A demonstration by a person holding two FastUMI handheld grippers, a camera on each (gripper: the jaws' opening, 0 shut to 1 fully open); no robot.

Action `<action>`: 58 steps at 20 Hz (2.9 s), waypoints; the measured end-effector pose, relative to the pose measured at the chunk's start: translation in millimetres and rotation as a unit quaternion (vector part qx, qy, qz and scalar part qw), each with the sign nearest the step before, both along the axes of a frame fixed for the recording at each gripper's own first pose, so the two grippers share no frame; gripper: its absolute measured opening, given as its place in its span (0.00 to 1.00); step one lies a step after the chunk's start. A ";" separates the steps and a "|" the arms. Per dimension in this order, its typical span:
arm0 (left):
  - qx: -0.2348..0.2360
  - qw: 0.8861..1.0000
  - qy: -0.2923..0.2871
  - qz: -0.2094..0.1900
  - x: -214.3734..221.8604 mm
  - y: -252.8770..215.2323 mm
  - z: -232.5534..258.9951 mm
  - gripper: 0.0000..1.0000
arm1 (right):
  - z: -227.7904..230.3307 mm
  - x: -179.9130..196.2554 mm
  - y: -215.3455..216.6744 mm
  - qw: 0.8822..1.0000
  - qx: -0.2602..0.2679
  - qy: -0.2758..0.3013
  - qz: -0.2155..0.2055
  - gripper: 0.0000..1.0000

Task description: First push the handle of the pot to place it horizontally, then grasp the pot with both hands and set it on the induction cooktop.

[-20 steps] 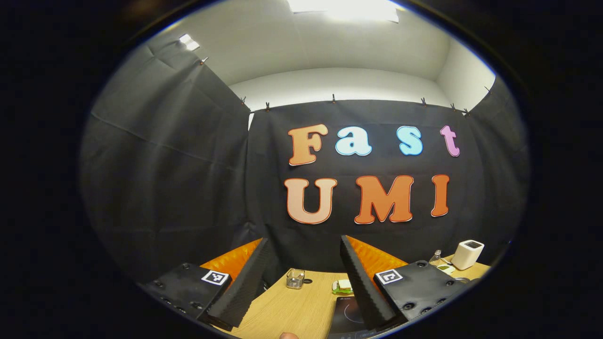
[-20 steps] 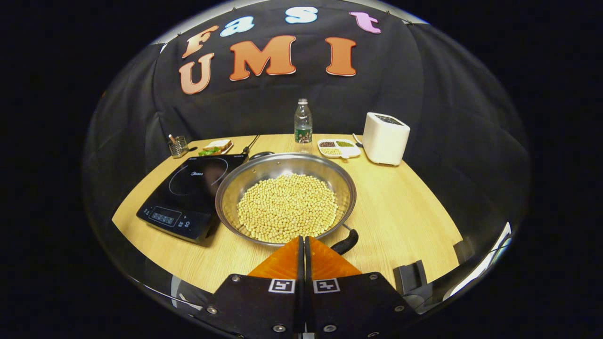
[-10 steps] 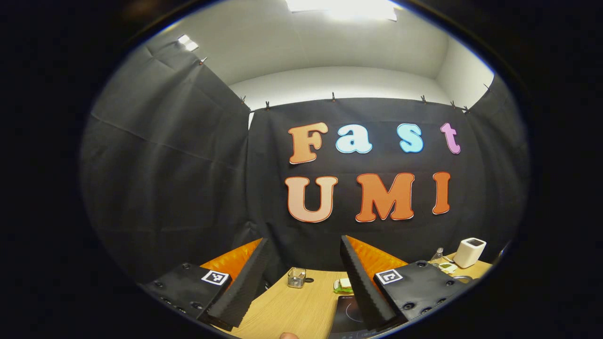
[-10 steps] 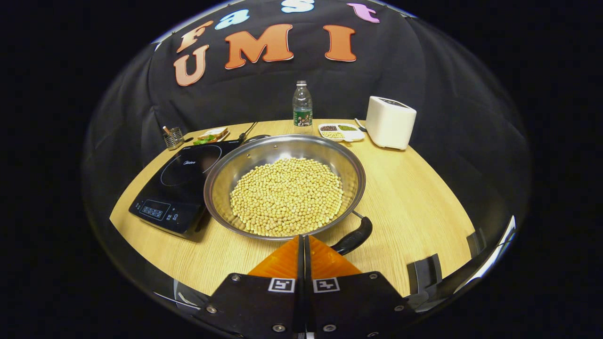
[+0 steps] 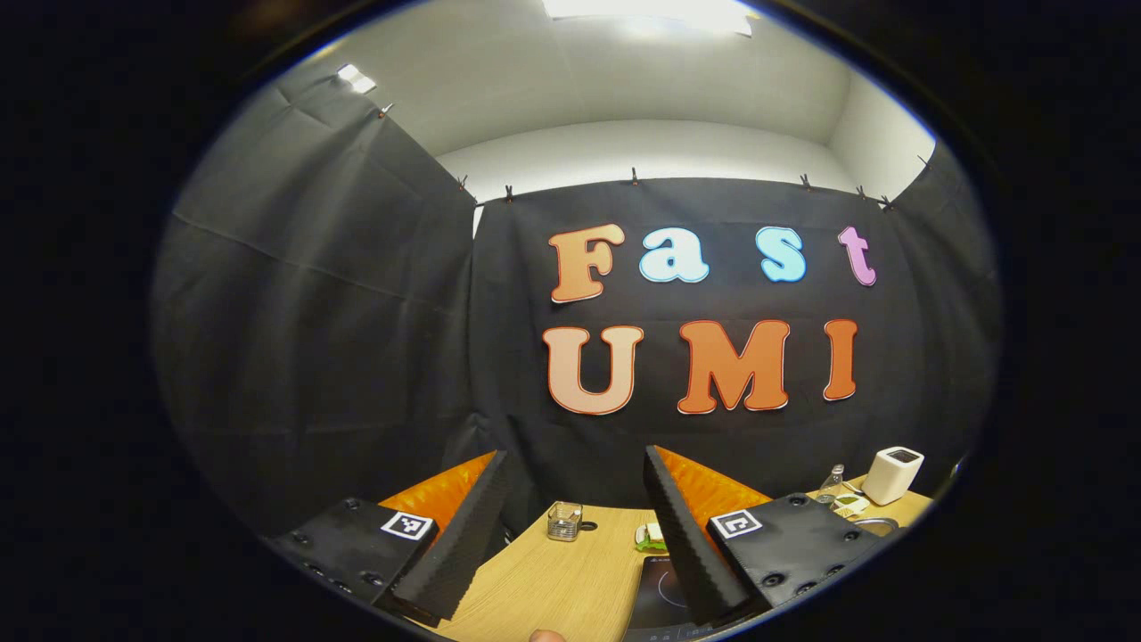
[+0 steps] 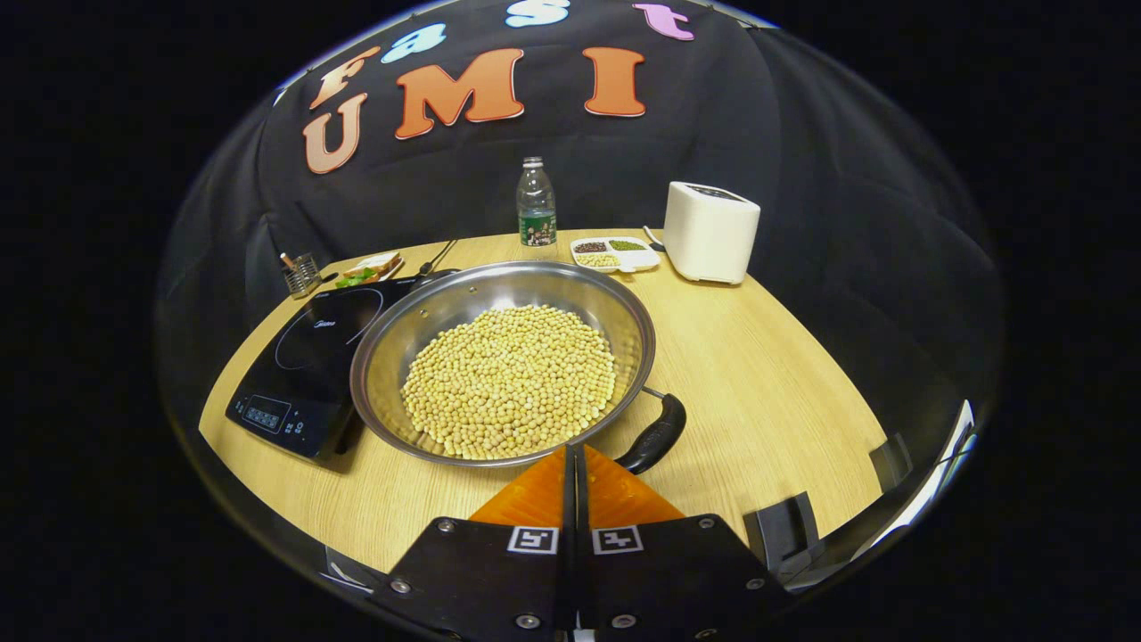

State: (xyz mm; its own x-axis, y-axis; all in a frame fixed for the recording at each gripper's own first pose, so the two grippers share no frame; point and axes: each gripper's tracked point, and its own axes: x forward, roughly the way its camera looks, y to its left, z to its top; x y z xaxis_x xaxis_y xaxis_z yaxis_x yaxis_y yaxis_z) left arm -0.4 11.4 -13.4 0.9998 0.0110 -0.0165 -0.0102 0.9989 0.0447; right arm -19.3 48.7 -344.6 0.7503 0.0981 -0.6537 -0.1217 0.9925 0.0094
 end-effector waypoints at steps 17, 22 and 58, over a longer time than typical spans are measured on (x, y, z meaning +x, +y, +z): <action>0.010 1.000 0.006 -0.002 8.7 -17.0 -2.5 0.97 | 0.1 46.3 -37.8 1.000 -0.013 -0.007 -0.024 0.00; 0.011 1.000 0.010 -0.004 13.3 -25.0 -7.1 0.99 | -1.1 55.8 -42.9 1.000 -0.011 -0.008 -0.025 0.00; 0.008 0.990 0.121 -0.073 45.7 -171.4 -148.1 0.99 | -26.3 119.3 -82.4 0.999 -0.023 0.008 -0.036 0.00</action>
State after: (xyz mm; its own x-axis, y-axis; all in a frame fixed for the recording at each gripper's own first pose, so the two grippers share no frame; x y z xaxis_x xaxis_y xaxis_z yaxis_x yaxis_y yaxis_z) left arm 45.3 -160.0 -161.5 0.9576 -0.1321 -0.2559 0.1479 0.9881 0.0433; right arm 100.0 -33.7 -370.8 0.7438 0.0146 -0.6683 -0.0506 0.9981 -0.0346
